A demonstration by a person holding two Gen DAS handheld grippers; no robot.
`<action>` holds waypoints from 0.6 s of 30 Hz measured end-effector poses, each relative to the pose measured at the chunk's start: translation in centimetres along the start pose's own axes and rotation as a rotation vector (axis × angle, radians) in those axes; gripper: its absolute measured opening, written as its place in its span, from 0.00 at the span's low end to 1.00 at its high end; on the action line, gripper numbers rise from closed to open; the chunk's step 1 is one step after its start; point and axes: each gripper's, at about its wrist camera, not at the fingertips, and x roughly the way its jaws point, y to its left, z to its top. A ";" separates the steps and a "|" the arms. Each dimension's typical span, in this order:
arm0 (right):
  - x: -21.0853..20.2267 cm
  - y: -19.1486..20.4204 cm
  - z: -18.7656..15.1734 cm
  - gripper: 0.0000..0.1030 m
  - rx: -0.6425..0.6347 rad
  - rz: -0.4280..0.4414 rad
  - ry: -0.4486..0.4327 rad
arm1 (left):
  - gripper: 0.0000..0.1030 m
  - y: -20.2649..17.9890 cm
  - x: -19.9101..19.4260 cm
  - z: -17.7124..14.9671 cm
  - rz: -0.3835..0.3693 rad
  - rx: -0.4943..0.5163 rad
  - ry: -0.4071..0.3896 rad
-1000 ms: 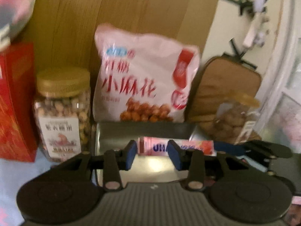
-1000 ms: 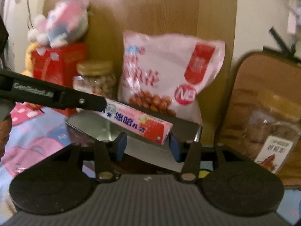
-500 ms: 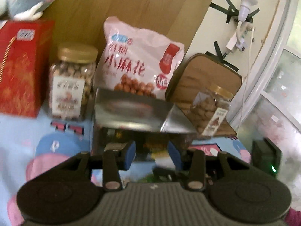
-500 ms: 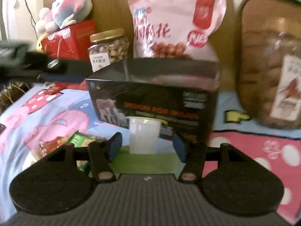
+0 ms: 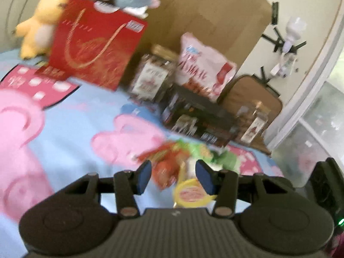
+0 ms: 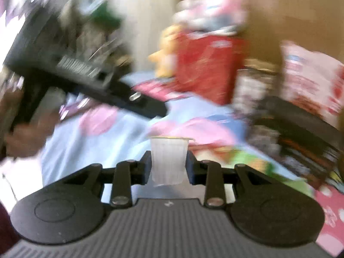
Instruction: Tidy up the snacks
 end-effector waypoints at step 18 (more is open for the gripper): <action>2.0 3.0 -2.4 0.38 -0.008 -0.085 0.053 | 0.32 0.7 2.4 -3.8 -0.015 0.077 0.086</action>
